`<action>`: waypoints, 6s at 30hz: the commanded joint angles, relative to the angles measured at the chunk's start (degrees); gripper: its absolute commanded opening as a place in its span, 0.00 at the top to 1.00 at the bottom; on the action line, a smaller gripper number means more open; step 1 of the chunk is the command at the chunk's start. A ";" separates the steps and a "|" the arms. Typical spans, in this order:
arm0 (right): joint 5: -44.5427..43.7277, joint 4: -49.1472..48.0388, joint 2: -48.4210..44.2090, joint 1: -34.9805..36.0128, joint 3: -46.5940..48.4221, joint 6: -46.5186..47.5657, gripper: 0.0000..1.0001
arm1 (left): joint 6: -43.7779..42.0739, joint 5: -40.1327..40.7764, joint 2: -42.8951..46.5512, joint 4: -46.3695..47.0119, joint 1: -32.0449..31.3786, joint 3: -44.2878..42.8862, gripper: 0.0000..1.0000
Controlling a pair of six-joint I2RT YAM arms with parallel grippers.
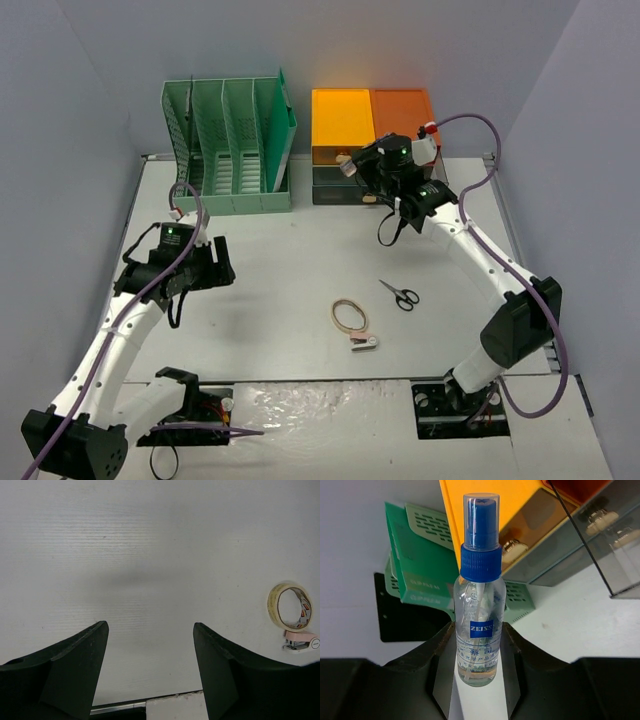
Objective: Organize the desk
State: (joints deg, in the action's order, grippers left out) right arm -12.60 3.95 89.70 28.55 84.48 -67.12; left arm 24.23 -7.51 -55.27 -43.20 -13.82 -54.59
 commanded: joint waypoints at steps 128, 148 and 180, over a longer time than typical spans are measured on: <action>-16.06 -10.87 16.22 -9.52 4.87 42.32 0.43 | -3.11 1.71 -0.61 0.29 -0.41 -3.31 0.34; -11.25 -7.91 15.84 -10.55 7.11 38.00 0.41 | -3.57 2.08 0.08 0.82 -0.33 -3.68 0.34; 21.33 -46.62 20.73 -8.13 -7.66 -1.47 0.44 | -2.43 2.56 1.65 0.40 -0.33 -2.22 0.34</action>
State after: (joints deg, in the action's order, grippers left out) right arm 6.17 -28.99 108.56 19.84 77.85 -58.08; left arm 21.54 -5.69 -54.52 -43.69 -13.82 -54.19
